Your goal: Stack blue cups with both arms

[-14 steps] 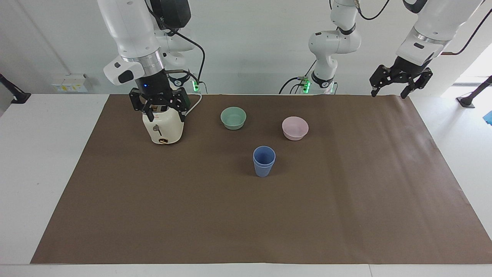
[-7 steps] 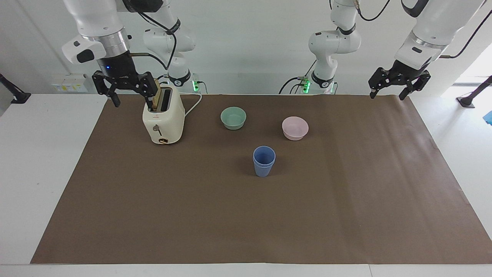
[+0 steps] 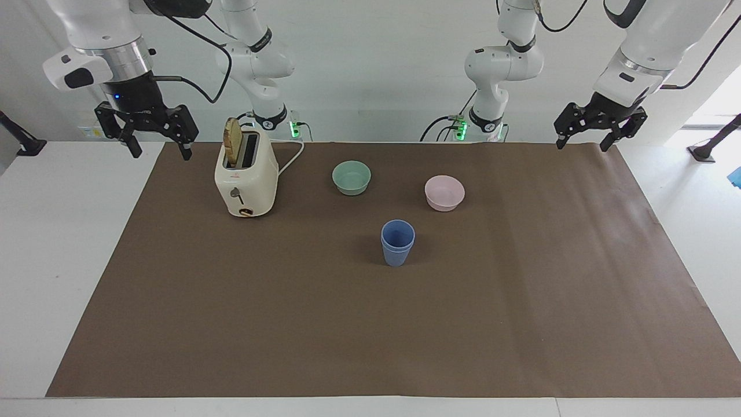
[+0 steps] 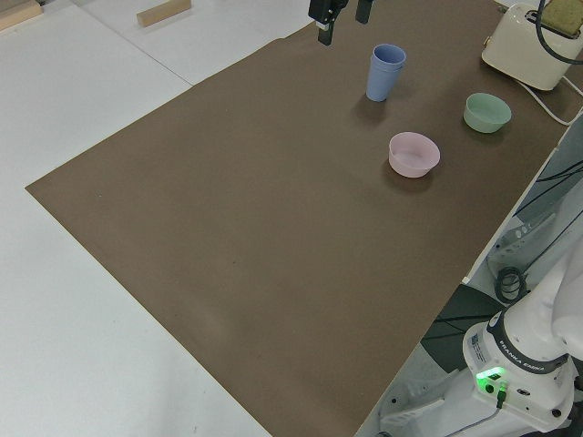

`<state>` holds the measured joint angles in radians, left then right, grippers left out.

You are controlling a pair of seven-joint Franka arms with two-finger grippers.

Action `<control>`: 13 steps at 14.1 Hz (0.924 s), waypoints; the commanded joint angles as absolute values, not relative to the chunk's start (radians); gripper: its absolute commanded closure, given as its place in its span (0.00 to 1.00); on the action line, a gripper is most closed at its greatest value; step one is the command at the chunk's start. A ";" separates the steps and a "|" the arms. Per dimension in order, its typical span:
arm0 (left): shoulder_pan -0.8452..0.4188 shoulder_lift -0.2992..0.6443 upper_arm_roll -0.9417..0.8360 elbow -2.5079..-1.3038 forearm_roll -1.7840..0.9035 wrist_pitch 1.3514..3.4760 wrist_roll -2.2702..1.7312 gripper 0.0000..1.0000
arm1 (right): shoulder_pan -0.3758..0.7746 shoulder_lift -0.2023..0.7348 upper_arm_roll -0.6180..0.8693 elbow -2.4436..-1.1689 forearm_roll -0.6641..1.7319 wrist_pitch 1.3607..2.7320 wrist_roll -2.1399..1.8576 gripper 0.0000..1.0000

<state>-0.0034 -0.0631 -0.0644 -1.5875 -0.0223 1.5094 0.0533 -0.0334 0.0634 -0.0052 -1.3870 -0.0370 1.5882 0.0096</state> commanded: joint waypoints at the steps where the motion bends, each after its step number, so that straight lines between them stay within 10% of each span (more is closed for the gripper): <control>1: 0.017 -0.081 -0.074 -1.609 -0.032 1.517 0.048 0.00 | -0.037 0.035 -0.009 -1.419 -0.040 1.582 -0.014 0.00; 13: 0.015 -0.081 -0.074 -1.621 -0.032 1.517 0.052 0.00 | -0.046 0.012 -0.032 -1.465 -0.038 1.617 -0.083 0.00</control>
